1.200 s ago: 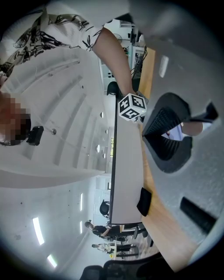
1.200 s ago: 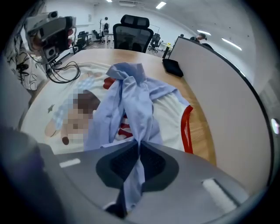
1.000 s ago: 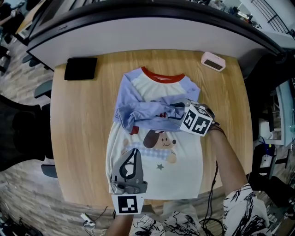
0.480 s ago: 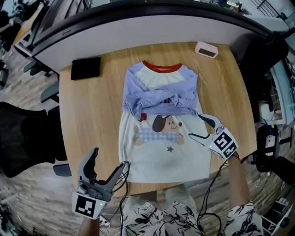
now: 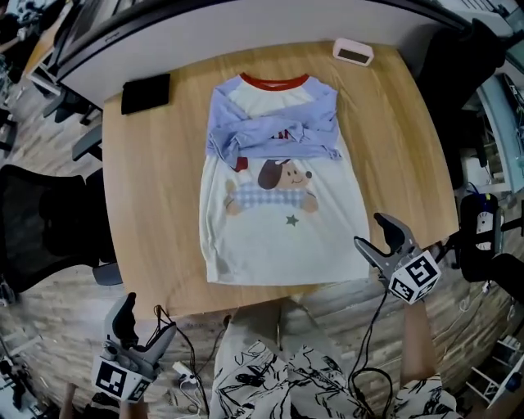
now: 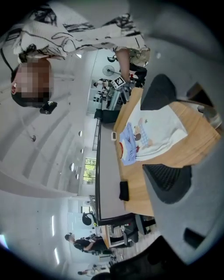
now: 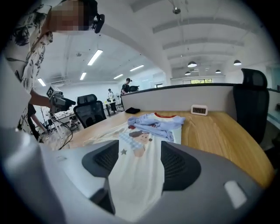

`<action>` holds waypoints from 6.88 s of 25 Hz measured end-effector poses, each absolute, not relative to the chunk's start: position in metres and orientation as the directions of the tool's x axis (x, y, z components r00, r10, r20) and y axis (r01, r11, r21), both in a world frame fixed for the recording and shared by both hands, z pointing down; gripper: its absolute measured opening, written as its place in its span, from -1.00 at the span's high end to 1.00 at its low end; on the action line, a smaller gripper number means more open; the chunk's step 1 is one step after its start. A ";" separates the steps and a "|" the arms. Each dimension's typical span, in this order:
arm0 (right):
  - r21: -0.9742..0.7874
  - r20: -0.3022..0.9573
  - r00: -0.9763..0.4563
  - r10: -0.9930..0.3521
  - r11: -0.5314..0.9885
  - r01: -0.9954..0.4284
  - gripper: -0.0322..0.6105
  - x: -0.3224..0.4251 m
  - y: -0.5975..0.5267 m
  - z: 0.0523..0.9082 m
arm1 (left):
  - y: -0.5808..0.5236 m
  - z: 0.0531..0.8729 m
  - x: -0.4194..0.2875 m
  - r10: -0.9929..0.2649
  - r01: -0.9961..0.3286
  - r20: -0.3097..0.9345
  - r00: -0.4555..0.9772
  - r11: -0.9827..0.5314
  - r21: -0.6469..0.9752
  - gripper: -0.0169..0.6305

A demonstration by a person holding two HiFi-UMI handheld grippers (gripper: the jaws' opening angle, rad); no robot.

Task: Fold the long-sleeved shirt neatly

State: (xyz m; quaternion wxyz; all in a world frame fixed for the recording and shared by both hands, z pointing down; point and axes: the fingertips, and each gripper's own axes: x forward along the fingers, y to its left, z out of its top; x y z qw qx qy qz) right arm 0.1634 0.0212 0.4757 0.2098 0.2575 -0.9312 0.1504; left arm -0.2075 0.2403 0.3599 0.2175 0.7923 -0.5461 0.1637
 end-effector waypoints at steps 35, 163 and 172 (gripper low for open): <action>-0.045 0.608 -0.483 -0.630 0.579 -0.814 0.69 0.240 0.142 0.610 | 0.225 0.606 -0.153 -0.758 -0.999 0.652 -0.017 -0.017 -0.046 0.89; 0.265 0.821 -0.530 -0.213 0.964 0.024 0.85 0.056 -0.398 0.603 | -0.264 0.617 -0.295 -0.542 -0.628 0.807 0.233 -0.718 -0.300 0.86; 0.097 0.699 -0.677 -0.230 0.968 -0.229 0.27 0.074 -0.384 0.556 | -0.250 0.539 -0.303 -0.666 -0.840 0.629 0.400 -0.541 -0.040 -0.03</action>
